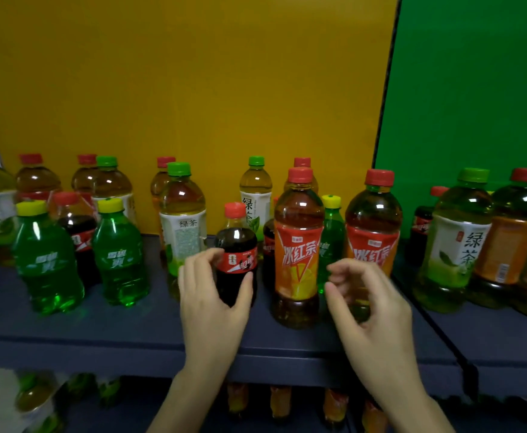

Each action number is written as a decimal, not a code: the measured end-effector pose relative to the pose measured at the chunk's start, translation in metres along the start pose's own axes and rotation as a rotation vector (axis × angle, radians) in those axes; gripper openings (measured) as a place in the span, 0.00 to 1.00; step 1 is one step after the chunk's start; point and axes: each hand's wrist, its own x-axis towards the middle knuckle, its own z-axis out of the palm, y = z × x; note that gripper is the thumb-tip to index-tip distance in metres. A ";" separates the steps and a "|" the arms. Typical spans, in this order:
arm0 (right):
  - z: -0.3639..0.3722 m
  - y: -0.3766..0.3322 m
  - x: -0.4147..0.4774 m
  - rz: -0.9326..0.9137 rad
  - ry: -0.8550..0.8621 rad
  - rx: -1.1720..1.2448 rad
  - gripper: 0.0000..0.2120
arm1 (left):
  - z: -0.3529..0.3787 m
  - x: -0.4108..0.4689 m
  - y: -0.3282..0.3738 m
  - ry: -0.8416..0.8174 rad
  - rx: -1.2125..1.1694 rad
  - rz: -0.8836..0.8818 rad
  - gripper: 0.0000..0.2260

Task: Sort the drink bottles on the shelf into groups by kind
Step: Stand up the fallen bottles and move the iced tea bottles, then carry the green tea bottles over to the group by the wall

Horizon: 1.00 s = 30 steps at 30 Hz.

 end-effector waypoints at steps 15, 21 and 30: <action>0.121 -0.024 -0.006 0.284 -0.165 -0.058 0.29 | -0.001 0.037 -0.067 -0.474 -0.198 -0.070 0.31; 0.135 -0.017 0.006 0.339 -0.071 -0.110 0.32 | -0.004 0.046 -0.077 -0.515 -0.254 -0.085 0.31; 0.154 -0.001 0.033 0.348 0.099 -0.211 0.38 | -0.001 0.045 -0.079 -0.511 -0.303 -0.102 0.30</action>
